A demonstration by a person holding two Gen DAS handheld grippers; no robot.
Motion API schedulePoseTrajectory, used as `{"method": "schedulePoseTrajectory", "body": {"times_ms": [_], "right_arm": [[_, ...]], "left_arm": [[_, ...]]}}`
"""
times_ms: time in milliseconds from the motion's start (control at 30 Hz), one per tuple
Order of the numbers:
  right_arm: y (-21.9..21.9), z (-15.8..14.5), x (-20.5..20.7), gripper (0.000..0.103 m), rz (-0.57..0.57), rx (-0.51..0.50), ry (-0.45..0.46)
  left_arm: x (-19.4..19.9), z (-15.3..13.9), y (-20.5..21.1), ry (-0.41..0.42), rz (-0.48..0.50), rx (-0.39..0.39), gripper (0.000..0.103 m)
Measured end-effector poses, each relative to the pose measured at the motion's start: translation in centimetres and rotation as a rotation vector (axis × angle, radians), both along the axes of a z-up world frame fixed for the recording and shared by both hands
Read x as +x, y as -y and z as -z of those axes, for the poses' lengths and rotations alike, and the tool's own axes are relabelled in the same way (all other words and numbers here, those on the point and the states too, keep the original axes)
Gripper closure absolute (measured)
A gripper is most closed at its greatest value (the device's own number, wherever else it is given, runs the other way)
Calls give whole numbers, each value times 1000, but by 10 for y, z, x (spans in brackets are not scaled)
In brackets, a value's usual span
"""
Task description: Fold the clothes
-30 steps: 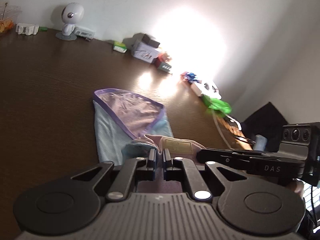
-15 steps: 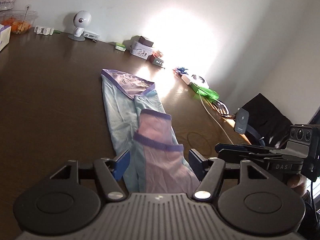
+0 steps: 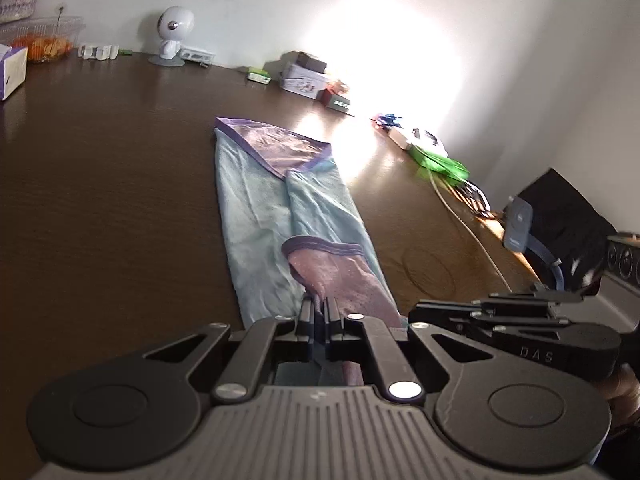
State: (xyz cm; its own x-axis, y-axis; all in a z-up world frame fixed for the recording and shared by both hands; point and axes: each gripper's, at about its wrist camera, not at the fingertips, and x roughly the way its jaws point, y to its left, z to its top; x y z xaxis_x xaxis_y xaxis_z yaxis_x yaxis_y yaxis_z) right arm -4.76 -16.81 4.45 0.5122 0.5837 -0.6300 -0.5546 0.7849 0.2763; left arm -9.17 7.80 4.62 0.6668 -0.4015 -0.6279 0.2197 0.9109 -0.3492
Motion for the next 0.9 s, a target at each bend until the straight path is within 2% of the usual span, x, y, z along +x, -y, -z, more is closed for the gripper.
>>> {"method": "schedulePoseTrajectory", "body": {"times_ms": [100,133,167,200,267,300,400,500,533,567,667,733,800,833,867,900], "right_arm": [[12,-6,-54,100,-65,-25,7],[16,-3,-68,99,-95,-46,-7],[20,-1,-76,99,-103,-52,-18],[27,0,-80,96,-83,-44,-22],[40,0,-82,83,-40,-27,-18],[43,0,-77,79,-24,-20,-9],[40,6,-55,77,-23,-19,31],[33,15,-35,76,-21,13,-20],[29,16,-34,86,-34,7,-7],[26,15,-35,100,-20,-3,24],[29,-3,-36,101,87,-9,139],[38,-33,-48,101,153,0,271],[51,-64,-65,101,139,17,381],[57,-69,-70,101,96,42,371],[64,-75,-75,101,53,68,360],[70,-80,-79,101,14,88,349]], "left_arm": [[-44,7,6,-54,58,-19,94],[-55,11,4,-74,67,-38,84],[-63,13,-1,-74,63,-59,69],[-67,15,-6,-64,50,-72,62],[-66,14,-12,-39,2,-55,60],[-62,13,-12,-24,1,-46,60],[-45,9,-7,-29,47,-54,59],[-32,11,3,-70,100,-73,66],[-31,13,7,-66,108,-61,86],[-29,13,10,-55,95,-43,96],[-29,-3,17,51,-15,48,101],[-41,-27,26,147,-19,108,101],[-54,-46,33,185,84,89,94],[-57,-51,35,189,134,60,81],[-58,-53,36,183,165,39,54],[-56,-50,38,174,175,38,45]]}}
